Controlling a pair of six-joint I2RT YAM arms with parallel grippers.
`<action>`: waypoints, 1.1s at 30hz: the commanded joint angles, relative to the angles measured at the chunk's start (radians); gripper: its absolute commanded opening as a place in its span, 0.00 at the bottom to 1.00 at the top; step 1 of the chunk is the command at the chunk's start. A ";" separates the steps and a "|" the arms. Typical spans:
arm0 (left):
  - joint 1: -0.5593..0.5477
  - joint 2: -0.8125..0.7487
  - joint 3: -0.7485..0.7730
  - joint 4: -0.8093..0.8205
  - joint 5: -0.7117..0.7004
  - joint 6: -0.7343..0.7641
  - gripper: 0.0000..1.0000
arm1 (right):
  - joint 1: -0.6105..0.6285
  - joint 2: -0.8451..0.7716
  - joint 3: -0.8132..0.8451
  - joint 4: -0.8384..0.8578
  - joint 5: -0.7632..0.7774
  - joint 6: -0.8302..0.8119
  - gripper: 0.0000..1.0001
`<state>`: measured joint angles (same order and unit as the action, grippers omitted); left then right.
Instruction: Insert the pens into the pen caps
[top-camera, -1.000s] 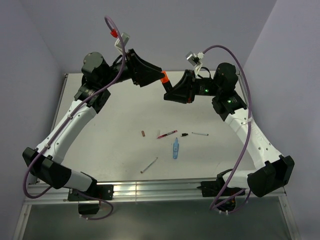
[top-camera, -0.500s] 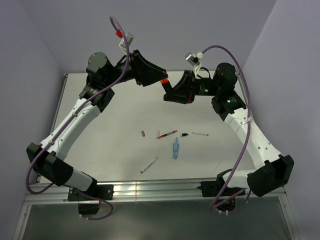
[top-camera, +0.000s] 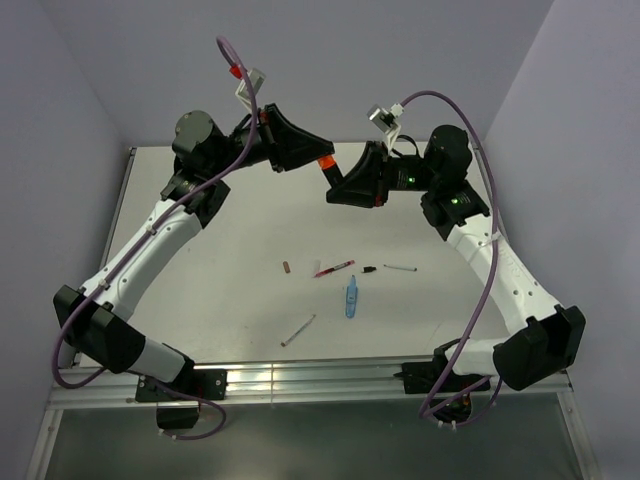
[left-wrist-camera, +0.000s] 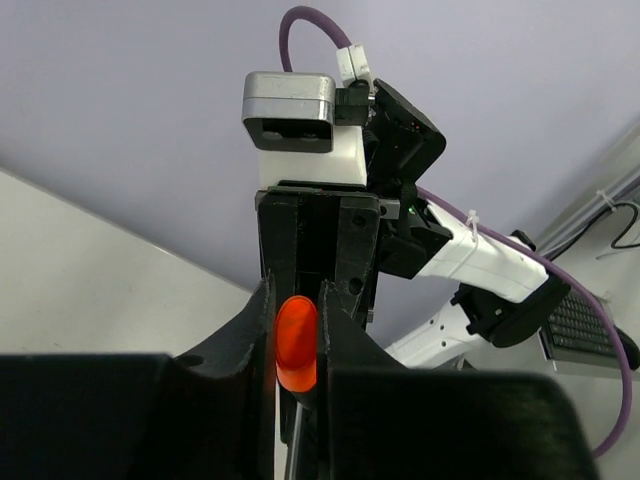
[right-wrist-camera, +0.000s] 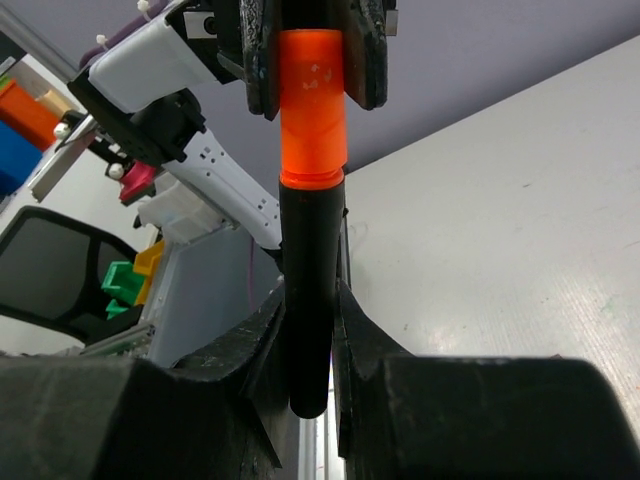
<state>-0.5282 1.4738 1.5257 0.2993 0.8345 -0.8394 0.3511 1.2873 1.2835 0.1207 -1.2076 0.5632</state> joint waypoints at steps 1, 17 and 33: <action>-0.010 -0.052 -0.085 0.081 0.002 -0.047 0.00 | 0.009 0.007 0.034 0.111 0.025 0.046 0.00; -0.087 -0.058 -0.205 0.103 -0.184 -0.283 0.00 | 0.011 0.076 0.117 0.221 0.182 0.213 0.00; -0.148 -0.046 -0.235 -0.134 0.176 0.053 0.00 | 0.011 0.061 0.175 0.051 0.056 -0.078 0.00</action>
<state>-0.5598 1.4040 1.3525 0.3580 0.6796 -0.8486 0.3599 1.3613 1.3281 0.0086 -1.2732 0.5285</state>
